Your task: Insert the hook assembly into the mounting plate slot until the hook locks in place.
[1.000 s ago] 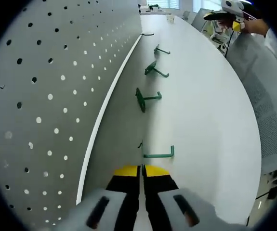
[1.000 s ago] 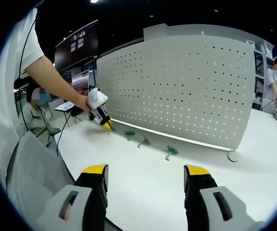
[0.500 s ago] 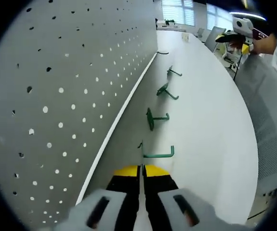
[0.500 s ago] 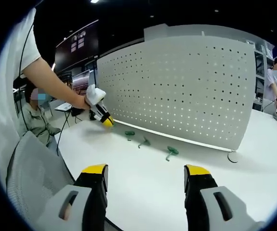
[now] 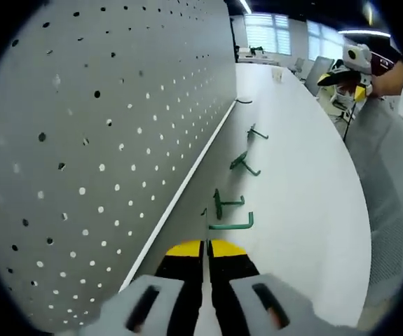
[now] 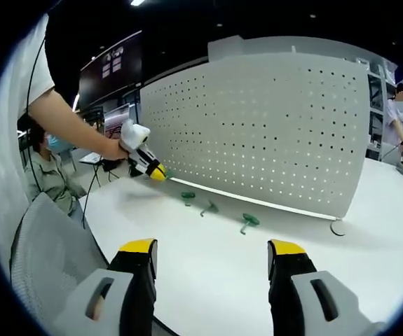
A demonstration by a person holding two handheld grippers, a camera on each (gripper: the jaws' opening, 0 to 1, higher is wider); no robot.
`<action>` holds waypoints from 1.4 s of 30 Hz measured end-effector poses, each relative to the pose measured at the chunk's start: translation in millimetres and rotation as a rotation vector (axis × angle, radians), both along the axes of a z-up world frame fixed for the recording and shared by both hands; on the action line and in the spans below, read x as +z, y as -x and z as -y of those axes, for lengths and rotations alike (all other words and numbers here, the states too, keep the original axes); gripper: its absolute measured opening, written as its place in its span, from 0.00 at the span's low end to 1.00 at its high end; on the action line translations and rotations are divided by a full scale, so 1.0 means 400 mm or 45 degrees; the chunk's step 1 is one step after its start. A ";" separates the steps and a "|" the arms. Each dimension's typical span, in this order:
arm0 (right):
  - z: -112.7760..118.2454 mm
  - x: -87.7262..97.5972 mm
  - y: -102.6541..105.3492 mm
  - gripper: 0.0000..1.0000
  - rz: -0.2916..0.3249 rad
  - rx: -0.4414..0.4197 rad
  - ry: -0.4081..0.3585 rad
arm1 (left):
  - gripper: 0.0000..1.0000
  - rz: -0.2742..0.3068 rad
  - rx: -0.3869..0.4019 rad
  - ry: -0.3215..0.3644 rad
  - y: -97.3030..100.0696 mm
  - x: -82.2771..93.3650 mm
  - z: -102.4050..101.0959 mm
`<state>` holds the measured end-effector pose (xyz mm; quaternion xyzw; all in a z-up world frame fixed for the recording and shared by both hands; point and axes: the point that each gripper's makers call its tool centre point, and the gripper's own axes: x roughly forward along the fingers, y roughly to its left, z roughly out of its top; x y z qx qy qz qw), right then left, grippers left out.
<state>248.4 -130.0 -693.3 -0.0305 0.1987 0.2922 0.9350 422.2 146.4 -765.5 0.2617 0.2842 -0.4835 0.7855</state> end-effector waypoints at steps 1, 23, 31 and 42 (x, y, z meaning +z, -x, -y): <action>0.000 0.000 0.001 0.62 0.001 0.001 -0.001 | 0.01 0.002 0.001 0.006 0.001 0.003 0.001; -0.001 0.023 0.003 0.62 0.036 -0.007 -0.040 | 0.01 0.099 0.202 0.415 0.025 0.158 0.057; -0.001 0.024 0.004 0.61 0.043 -0.011 -0.045 | 0.01 0.163 0.215 0.541 0.053 0.236 0.089; -0.003 0.028 0.005 0.61 0.055 -0.007 -0.051 | 0.01 0.218 0.234 0.664 0.095 0.308 0.121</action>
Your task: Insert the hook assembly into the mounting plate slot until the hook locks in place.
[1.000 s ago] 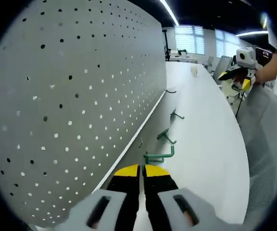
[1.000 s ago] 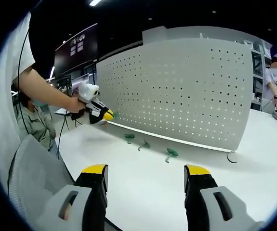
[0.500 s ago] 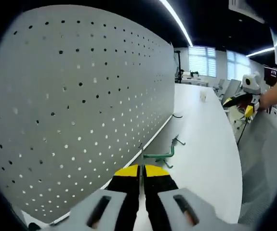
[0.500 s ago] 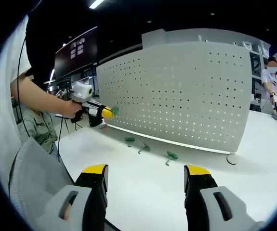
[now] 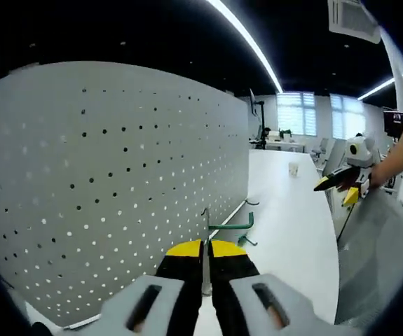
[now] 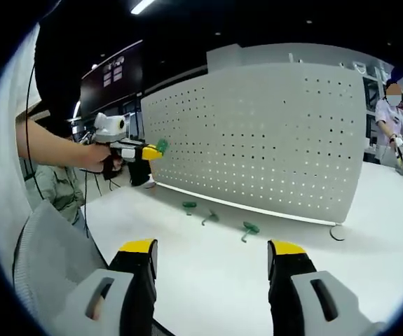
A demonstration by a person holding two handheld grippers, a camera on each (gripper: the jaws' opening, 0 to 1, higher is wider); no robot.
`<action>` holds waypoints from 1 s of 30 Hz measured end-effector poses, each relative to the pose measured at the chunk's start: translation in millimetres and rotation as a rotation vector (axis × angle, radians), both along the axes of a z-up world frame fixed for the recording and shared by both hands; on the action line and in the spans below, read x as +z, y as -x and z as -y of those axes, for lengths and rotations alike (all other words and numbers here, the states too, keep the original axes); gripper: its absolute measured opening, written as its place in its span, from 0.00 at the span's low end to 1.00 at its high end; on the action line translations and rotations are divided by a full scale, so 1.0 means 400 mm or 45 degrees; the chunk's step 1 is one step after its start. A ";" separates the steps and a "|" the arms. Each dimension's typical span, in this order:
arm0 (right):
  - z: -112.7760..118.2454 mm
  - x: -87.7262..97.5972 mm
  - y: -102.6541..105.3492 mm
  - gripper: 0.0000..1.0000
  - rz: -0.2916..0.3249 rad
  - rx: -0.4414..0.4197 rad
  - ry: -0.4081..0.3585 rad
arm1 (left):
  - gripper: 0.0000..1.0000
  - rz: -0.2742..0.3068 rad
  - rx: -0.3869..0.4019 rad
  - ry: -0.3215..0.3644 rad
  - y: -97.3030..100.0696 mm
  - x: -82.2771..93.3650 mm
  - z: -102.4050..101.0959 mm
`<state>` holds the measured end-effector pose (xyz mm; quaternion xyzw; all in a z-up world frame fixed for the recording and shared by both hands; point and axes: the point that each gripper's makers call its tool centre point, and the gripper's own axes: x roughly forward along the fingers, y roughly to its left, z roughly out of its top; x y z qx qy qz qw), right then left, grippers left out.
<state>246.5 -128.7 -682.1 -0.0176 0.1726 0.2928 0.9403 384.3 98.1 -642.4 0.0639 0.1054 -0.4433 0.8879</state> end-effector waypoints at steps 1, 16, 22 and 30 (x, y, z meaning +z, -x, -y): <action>0.001 -0.001 -0.001 0.61 0.002 0.000 0.001 | 0.01 0.012 0.002 0.010 0.006 0.007 0.003; 0.003 0.005 0.001 0.61 0.011 -0.004 -0.004 | 0.02 0.068 0.064 0.103 0.038 0.083 0.008; 0.006 0.001 0.006 0.61 0.009 -0.010 -0.005 | 0.02 0.091 0.096 0.148 0.054 0.110 0.001; 0.005 0.005 0.006 0.61 0.020 -0.007 -0.011 | 0.02 0.092 0.117 0.160 0.067 0.107 -0.001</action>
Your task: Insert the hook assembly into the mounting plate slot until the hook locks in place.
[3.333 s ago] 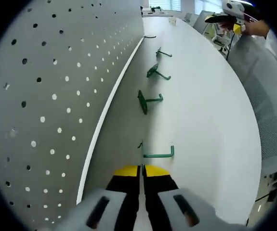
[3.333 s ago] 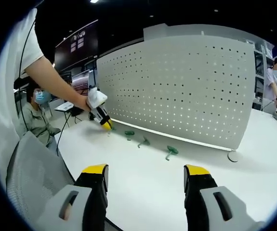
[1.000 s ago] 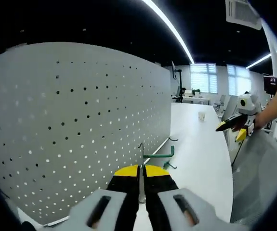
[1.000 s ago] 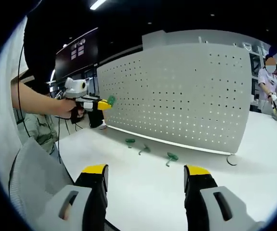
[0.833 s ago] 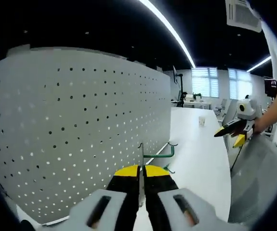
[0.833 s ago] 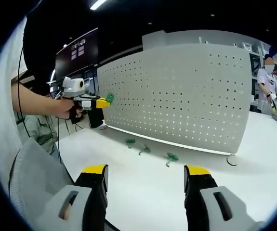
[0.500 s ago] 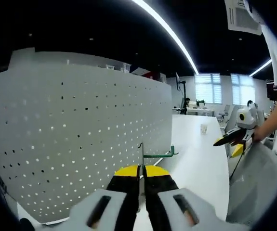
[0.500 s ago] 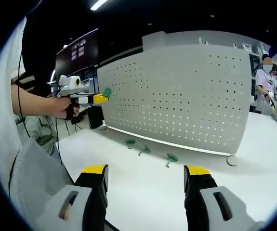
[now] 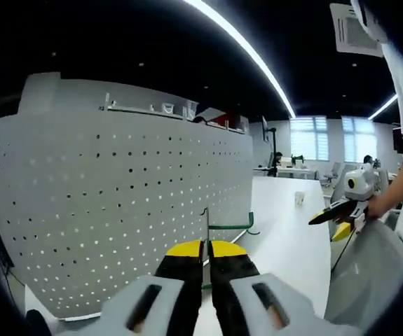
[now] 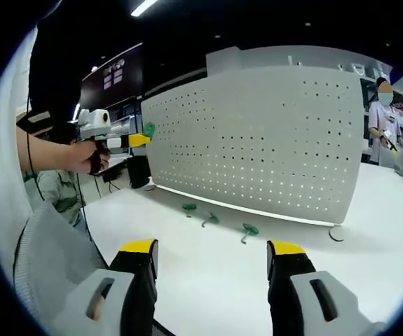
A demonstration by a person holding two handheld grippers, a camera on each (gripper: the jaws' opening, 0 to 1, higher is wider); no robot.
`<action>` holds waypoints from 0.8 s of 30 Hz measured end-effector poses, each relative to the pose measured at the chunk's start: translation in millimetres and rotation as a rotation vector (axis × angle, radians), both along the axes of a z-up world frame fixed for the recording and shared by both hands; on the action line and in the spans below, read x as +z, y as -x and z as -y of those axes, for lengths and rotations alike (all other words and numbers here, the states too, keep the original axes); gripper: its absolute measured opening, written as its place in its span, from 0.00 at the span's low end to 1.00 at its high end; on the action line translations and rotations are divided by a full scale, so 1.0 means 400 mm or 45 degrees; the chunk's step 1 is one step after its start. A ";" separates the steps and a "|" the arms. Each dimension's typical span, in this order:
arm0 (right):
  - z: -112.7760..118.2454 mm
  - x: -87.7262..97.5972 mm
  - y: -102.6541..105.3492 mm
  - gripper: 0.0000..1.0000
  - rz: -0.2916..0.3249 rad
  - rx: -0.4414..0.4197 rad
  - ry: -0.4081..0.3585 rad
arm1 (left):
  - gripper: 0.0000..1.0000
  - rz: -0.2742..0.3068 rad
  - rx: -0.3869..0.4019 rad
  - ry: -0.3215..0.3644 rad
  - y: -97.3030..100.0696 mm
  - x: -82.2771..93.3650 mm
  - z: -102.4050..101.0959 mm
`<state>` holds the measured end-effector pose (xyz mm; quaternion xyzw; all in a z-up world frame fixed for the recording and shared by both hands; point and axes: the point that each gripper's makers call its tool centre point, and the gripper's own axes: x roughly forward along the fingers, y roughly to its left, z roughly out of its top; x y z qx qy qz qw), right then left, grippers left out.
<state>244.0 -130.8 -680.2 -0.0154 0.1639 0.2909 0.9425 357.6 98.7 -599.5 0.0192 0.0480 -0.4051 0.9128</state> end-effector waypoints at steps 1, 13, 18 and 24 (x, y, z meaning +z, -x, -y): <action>0.000 -0.001 0.000 0.60 0.000 0.001 0.002 | 0.02 -0.003 0.000 0.003 0.000 0.000 0.001; -0.013 0.051 -0.001 0.59 0.083 0.011 -0.123 | 0.02 -0.001 0.008 0.010 0.000 -0.002 0.007; -0.024 0.125 0.008 0.59 0.189 0.048 -0.325 | 0.02 -0.001 0.011 0.012 0.001 -0.002 0.008; -0.033 0.123 0.006 0.60 0.166 0.063 -0.321 | 0.02 -0.005 0.008 0.013 0.002 -0.005 0.010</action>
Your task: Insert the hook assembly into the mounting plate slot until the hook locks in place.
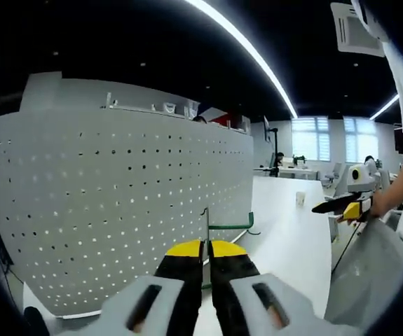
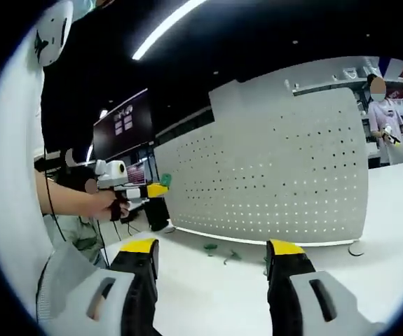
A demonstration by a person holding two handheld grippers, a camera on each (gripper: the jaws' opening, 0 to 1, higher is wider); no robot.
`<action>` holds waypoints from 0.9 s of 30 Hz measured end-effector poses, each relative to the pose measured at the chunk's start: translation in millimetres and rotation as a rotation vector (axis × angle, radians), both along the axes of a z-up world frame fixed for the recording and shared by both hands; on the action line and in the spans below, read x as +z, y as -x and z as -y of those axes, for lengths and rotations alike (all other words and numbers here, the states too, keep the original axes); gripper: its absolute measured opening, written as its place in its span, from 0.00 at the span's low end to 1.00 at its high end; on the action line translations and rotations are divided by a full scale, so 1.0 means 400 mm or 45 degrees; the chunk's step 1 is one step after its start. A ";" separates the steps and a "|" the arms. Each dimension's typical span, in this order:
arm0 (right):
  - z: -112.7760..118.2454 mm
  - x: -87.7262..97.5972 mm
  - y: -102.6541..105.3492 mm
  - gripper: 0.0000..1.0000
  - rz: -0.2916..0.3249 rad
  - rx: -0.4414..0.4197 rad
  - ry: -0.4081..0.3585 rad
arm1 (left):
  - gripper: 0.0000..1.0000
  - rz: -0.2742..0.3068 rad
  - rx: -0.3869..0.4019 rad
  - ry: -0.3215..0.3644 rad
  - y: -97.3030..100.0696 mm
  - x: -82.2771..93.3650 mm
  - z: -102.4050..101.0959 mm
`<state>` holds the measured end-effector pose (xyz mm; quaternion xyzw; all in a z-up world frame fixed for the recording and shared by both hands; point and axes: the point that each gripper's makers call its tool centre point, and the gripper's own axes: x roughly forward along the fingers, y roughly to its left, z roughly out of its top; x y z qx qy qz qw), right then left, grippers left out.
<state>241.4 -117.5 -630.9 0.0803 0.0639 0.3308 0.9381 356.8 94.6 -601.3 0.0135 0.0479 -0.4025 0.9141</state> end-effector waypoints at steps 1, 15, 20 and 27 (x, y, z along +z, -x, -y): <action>-0.002 0.003 -0.001 0.60 0.002 0.002 -0.001 | 0.02 0.003 0.000 -0.003 0.001 0.001 0.002; -0.081 0.047 -0.053 0.52 0.032 0.083 0.025 | 0.02 0.016 -0.004 0.007 -0.005 0.008 0.018; -0.126 0.054 -0.080 0.51 0.050 0.131 0.023 | 0.02 0.009 0.000 0.020 -0.004 0.008 0.020; -0.188 0.072 -0.107 0.50 0.077 0.190 0.012 | 0.02 0.011 0.001 0.022 0.002 0.010 0.023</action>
